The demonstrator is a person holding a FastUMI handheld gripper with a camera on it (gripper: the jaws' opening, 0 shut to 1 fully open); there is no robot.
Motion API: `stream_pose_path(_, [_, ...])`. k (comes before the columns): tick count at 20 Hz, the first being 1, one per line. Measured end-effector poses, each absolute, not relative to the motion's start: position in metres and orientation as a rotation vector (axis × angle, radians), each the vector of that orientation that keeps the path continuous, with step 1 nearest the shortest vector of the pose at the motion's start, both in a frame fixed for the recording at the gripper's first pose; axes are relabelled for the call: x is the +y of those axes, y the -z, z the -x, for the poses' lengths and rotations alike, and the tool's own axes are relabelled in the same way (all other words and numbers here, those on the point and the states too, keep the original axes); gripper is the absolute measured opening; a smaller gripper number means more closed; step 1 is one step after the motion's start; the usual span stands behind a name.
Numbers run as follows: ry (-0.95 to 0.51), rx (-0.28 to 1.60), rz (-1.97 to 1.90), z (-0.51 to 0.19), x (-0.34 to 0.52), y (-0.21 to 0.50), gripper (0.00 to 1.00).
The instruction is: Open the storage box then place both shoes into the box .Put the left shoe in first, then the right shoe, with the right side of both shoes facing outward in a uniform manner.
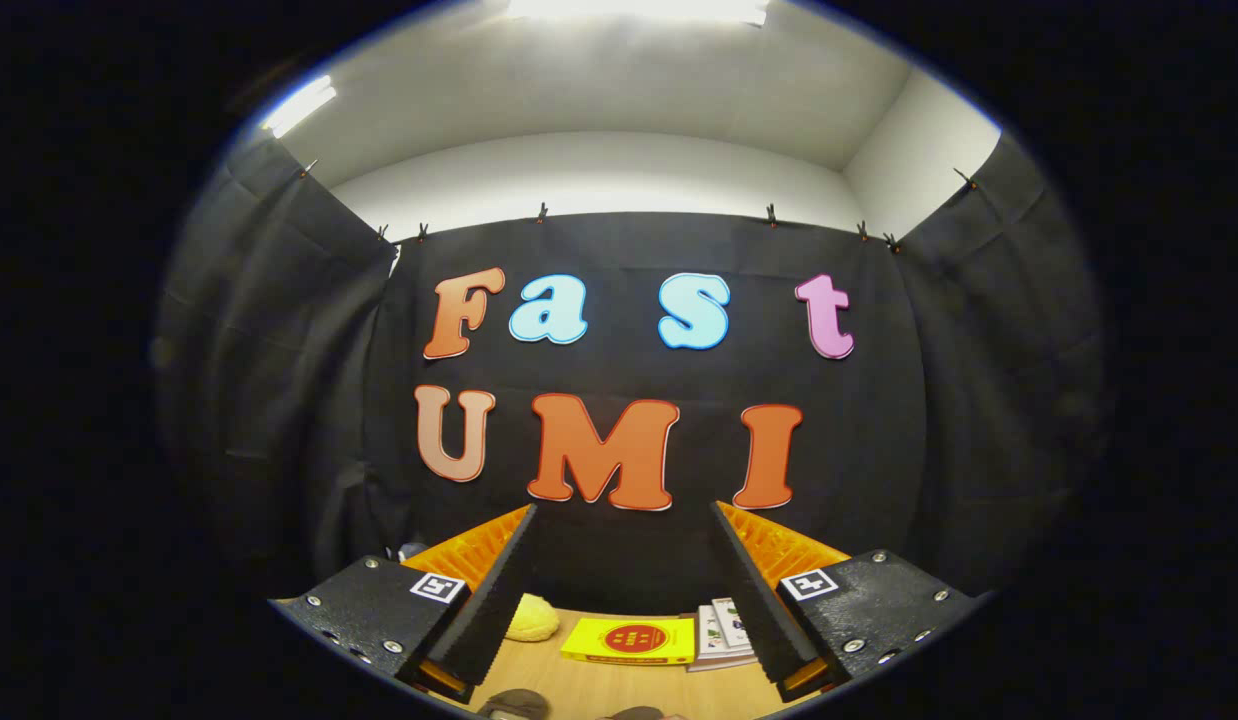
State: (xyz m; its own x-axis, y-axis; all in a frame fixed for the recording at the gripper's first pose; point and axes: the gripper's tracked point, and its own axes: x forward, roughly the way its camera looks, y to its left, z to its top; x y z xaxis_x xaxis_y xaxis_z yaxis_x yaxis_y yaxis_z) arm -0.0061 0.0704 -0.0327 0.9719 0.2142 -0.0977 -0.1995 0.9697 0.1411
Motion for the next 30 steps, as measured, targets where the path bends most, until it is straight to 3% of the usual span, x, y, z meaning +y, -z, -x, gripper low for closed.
stream_pose_path(9, [-0.495,0.452,-0.286,0.04,0.167,0.139,0.99])
stream_pose_path(17, [-0.791,0.903,-0.612,0.113,0.267,0.225,0.99])
stream_pose_path(30, [-0.982,1.295,-0.948,0.189,0.369,0.334,0.97])
